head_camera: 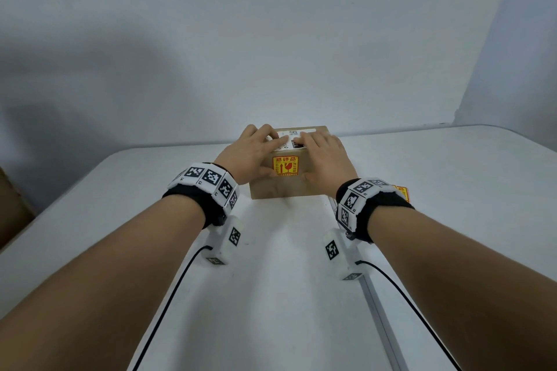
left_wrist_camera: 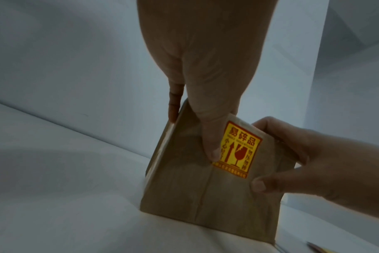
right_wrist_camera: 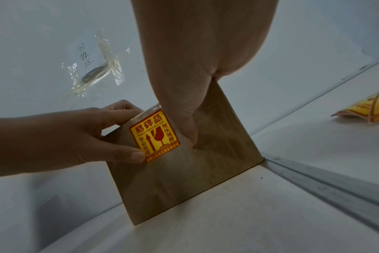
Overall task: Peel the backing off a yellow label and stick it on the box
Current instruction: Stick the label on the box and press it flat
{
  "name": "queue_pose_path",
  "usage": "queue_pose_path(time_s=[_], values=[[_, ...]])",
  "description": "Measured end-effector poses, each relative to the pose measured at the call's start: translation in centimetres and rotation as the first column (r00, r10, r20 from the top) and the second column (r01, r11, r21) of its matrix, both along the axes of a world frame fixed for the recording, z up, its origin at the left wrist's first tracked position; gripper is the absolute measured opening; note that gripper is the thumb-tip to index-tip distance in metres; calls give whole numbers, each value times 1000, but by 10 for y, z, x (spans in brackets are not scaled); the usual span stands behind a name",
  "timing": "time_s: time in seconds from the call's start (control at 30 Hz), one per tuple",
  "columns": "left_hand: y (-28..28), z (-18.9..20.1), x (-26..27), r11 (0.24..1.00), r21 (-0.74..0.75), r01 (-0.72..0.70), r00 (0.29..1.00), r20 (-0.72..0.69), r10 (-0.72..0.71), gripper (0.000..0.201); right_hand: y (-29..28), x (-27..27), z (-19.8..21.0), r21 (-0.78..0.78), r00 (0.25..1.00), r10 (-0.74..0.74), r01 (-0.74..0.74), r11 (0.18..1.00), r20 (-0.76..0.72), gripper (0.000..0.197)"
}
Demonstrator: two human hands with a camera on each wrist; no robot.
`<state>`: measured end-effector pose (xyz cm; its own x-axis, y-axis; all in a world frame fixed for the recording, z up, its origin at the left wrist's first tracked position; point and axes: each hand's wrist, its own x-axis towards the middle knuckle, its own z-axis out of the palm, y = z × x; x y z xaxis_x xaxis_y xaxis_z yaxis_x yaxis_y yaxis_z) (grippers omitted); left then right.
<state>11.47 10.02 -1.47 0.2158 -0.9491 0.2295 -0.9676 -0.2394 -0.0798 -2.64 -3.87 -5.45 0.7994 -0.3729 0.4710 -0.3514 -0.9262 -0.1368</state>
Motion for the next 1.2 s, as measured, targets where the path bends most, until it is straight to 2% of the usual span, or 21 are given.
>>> queue_pose_path(time_s=[0.13, 0.23, 0.37, 0.5, 0.63, 0.77, 0.93, 1.2], values=[[1, 0, 1, 1000, 3, -5, 997, -72, 5, 70, 1, -1, 0, 7, 1000, 5, -6, 1000, 20, 65], [2, -1, -7, 998, -37, -44, 997, -58, 42, 73, 3, -1, -1, 21, 999, 1, -2, 1000, 50, 62], [1, -5, -12, 994, -88, -72, 997, 4, 73, 63, 3, -1, -1, 34, 998, 4, -6, 999, 60, 61], [1, 0, -7, 996, -85, -31, 1000, -3, 31, 50, 2, -2, -1, 42, 999, 16, -18, 999, 47, 61], [6, 5, -1, 995, -93, 17, 996, -85, -25, 40, 2, -2, -1, 49, 997, 22, -26, 998, 78, 57], [9, 2, -2, 990, -139, -3, 993, -117, -13, 39, -1, -1, 1, 91, 997, 10, -17, 996, 76, 58], [7, 1, -2, 990, -139, -29, 989, -149, 8, 40, -5, 0, 13, 186, 998, -3, -7, 983, 55, 45], [7, -1, -2, 988, -146, -43, 989, -149, 21, 40, -8, -1, 10, 296, 992, 9, -46, 954, 128, 32]])
